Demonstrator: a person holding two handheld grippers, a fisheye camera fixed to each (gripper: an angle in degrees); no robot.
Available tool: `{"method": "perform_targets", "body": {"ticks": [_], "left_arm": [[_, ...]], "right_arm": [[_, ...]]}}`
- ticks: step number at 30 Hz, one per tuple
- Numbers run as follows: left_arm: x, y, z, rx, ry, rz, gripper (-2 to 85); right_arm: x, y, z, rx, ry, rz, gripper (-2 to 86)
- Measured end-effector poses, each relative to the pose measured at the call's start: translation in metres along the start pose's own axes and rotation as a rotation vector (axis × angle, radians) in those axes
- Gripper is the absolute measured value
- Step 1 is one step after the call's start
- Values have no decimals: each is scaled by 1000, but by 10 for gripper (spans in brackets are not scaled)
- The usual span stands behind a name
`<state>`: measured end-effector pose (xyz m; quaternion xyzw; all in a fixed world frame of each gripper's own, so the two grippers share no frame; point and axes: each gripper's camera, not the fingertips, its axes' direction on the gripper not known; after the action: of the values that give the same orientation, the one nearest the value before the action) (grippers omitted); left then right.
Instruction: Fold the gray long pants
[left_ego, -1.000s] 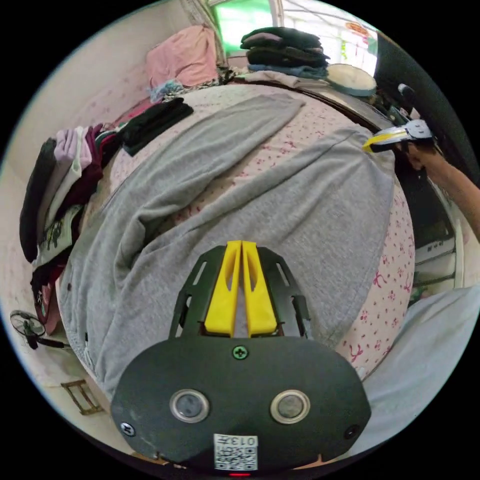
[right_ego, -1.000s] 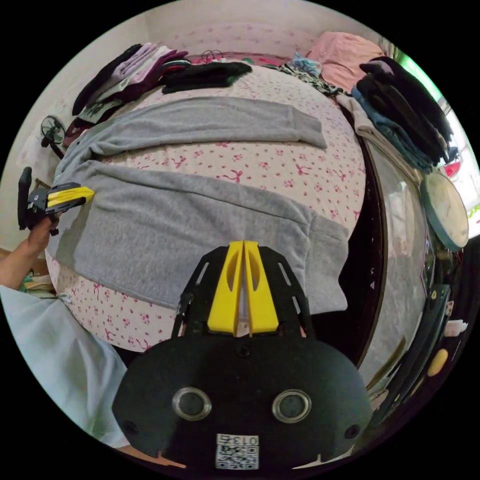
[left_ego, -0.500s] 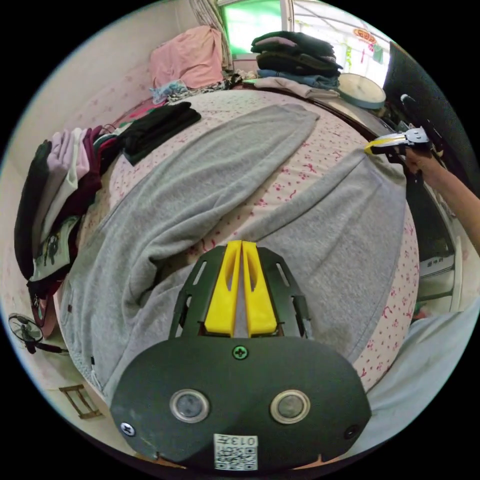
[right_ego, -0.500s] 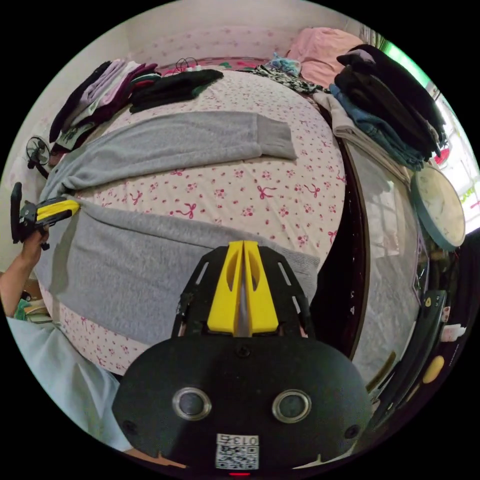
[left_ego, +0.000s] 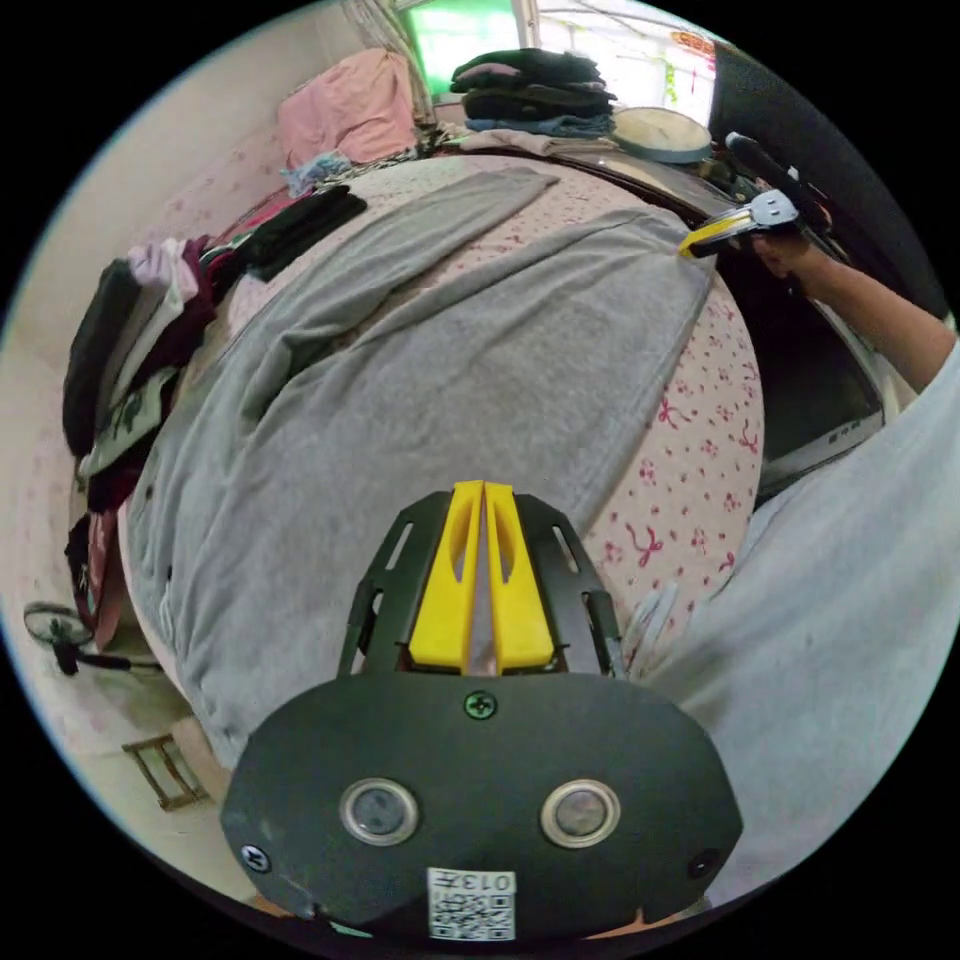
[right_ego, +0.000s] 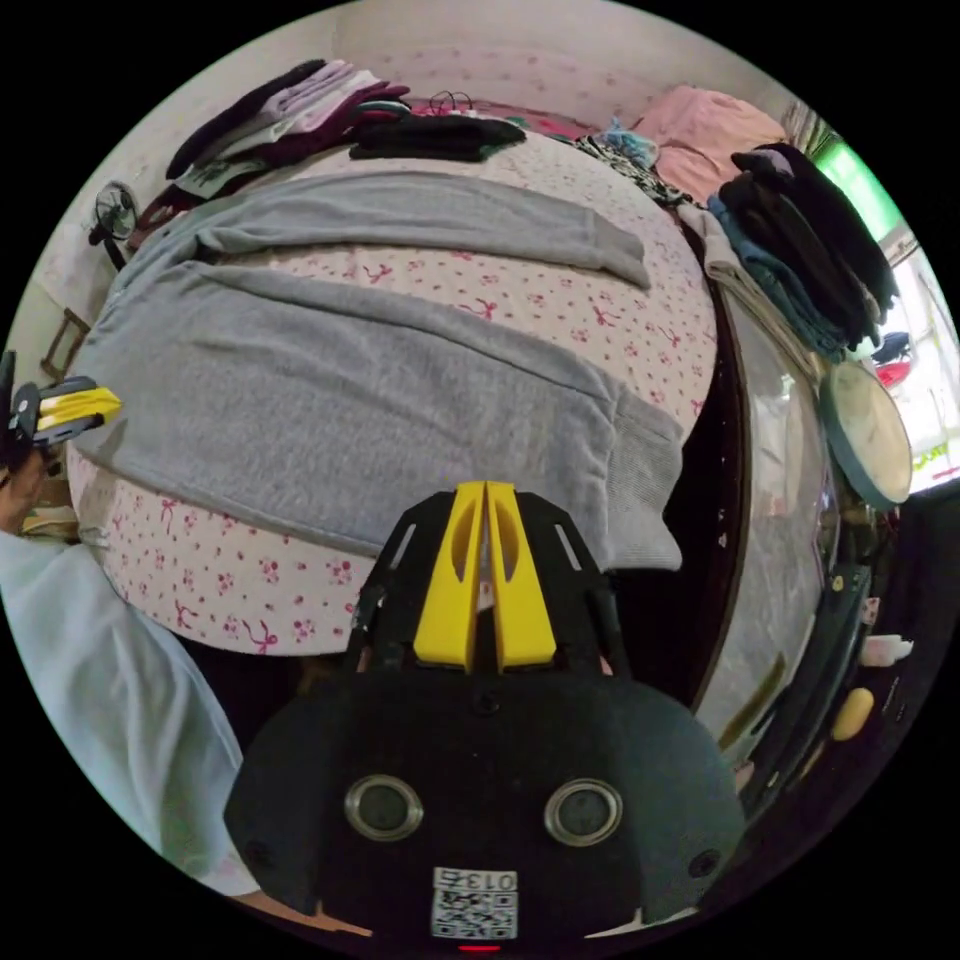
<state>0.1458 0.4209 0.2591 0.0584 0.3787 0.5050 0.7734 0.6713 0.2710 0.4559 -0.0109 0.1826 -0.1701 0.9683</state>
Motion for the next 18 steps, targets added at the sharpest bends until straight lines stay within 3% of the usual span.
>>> {"method": "perform_targets", "body": {"ticks": [2,7,10,14,18], "left_arm": [[-25,29,-9,-39,-87,-109,-3],[-96,93,-18,-112,-248,-389,-1],[-132,126,-10,-151,-206,-479,-2],[-163,138,-22,-65,-72,-589,-3],[-170,138,-50,3,-205,-569,-3]], "right_arm": [[-7,0,-8,51,57,-27,1],[-43,-6,-20,145,-84,-99,2],[-59,-12,-11,119,-114,-102,2],[-50,-16,-4,85,-106,-105,2],[-35,-23,-18,111,-110,-73,3]]}}
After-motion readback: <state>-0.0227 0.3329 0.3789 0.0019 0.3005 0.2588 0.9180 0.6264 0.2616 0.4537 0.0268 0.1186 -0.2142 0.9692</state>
